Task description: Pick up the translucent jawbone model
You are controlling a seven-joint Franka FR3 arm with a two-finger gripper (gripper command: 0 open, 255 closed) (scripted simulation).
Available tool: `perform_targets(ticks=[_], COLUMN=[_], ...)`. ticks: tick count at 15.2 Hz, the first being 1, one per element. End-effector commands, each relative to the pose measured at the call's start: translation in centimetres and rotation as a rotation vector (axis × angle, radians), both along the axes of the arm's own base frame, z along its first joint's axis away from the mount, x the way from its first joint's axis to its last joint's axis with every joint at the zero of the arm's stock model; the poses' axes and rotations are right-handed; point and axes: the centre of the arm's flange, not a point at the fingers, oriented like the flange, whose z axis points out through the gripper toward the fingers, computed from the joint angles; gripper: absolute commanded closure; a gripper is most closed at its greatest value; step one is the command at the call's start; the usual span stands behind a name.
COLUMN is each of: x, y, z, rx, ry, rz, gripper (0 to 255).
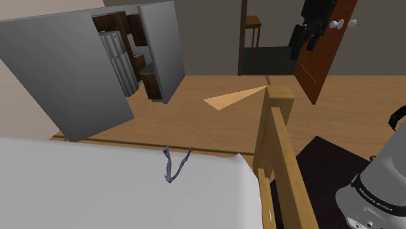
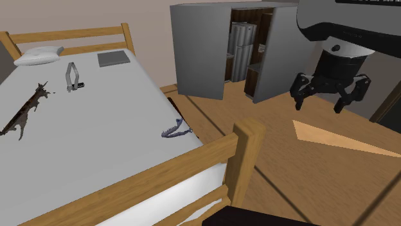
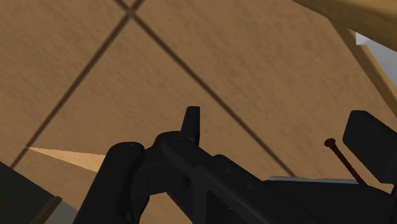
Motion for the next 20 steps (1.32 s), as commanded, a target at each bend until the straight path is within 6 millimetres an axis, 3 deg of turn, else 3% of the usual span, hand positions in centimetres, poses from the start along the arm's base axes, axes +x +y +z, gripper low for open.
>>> perform_targets(ticks=[1, 20], x=[0.0, 6.0], y=[0.0, 22.9], z=[0.0, -10.2], rx=[0.000, -0.027], ry=[0.000, 0.033], rz=[0.000, -0.136], gripper=[0, 0])
